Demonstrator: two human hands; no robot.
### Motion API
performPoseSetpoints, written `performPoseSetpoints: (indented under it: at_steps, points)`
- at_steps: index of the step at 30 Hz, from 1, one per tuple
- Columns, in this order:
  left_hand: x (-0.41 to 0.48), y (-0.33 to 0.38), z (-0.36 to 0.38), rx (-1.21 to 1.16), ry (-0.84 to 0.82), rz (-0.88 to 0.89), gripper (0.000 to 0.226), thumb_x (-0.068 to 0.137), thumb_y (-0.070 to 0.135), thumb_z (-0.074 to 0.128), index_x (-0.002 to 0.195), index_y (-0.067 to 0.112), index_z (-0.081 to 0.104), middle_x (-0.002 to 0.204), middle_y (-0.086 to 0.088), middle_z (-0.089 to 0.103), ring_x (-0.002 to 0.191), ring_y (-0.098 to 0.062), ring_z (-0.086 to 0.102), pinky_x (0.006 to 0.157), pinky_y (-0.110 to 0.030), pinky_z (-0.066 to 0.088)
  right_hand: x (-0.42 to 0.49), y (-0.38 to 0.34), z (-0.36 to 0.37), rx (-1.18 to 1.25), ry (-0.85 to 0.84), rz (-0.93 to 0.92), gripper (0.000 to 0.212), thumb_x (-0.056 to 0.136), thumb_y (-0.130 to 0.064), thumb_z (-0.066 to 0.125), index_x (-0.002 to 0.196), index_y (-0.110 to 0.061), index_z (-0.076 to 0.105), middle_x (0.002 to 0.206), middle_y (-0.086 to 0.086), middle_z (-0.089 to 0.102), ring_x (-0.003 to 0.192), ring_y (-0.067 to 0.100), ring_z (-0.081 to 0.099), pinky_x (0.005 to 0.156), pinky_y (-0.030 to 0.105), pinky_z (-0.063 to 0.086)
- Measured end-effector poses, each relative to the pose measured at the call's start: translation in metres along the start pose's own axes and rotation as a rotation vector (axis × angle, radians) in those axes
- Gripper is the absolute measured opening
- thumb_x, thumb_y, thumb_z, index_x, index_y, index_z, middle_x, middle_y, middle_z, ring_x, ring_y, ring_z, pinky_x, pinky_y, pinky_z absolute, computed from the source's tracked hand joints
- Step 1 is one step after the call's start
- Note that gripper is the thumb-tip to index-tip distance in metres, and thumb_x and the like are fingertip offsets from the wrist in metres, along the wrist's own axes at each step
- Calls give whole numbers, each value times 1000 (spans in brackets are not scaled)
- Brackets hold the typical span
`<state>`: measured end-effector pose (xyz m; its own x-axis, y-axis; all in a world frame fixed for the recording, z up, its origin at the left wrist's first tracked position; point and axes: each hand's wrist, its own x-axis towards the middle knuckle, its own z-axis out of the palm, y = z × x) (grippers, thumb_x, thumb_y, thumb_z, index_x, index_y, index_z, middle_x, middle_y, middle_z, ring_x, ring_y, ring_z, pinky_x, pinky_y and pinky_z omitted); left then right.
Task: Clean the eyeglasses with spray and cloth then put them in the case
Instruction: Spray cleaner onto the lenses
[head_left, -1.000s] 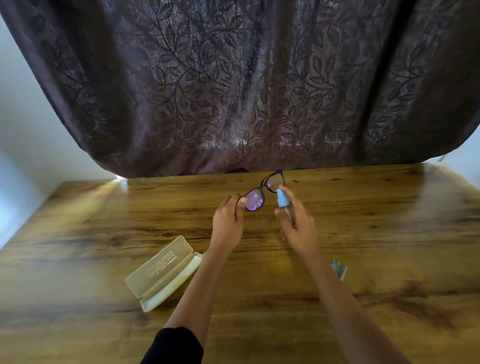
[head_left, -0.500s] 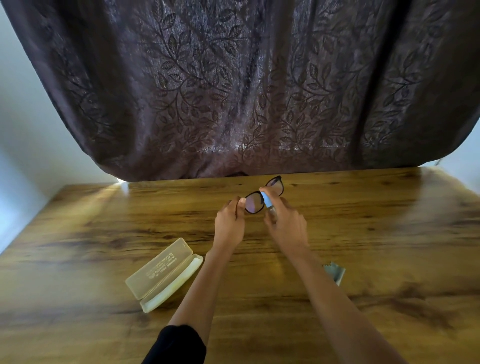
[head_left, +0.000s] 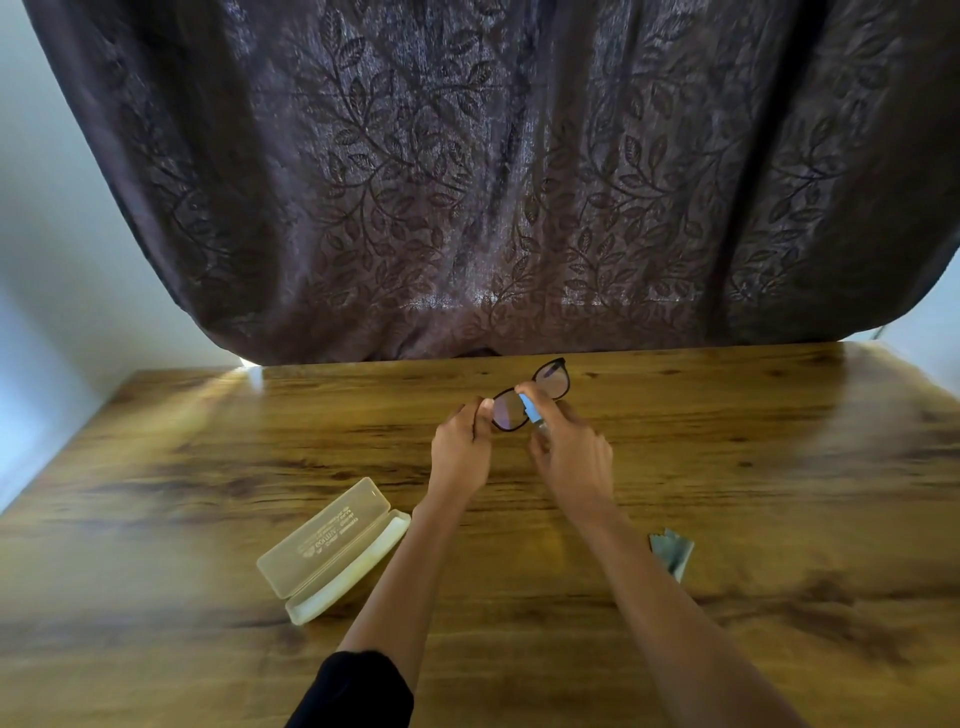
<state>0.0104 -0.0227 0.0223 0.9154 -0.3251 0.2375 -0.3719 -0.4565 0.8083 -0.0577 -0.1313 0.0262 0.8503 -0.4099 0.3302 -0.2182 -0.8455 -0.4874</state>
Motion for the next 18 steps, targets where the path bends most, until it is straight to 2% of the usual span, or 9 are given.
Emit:
performPoseSetpoints:
  at_steps: [3,6,9,12,14,16,18]
  points:
    - [0,0,-1,-4,-3,-10,32,99,32,32,77,16,49,72,-2,54,64,-16,47,58,-29,34,-1,1,2,16,6,-3,59,85,-13,53,134,-39,33,110,0,60,70,24,62,62,34,49]
    - [0,-1,-3,-8,1,-11,32,99,33,32,76,17,47,67,2,50,62,-14,45,53,-29,32,-1,3,1,60,56,-1,61,85,-18,55,137,-37,31,99,1,60,64,20,59,57,31,46]
    - [-1,-3,-5,-40,4,-21,34,99,33,33,68,20,42,60,7,44,57,-12,41,52,-28,30,2,5,-1,121,163,1,56,90,-26,47,140,-38,25,92,0,58,55,15,54,48,31,47]
    - [-2,-3,-7,-87,-9,-47,35,98,34,33,70,16,44,59,4,43,54,-11,38,55,-30,31,7,11,-4,144,238,8,59,92,-20,46,144,-32,19,83,1,53,50,8,43,43,18,32]
    - [-2,-3,-8,-111,-12,-48,36,98,35,33,74,11,48,62,1,46,57,-13,41,58,-32,34,11,16,-8,156,260,20,62,91,-20,50,145,-28,20,77,2,50,50,5,38,44,14,24]
    - [-2,-3,-10,-122,-22,-47,37,98,35,33,79,8,52,66,-2,49,61,-16,45,60,-34,37,15,20,-10,172,267,22,62,89,-19,54,144,-27,24,75,4,50,50,3,38,45,13,25]
    - [-2,-4,-10,-118,-36,-42,39,98,34,33,83,6,54,69,-6,53,64,-18,48,62,-35,40,17,23,-10,185,258,24,65,87,-16,57,142,-27,27,76,8,55,51,9,42,47,18,34]
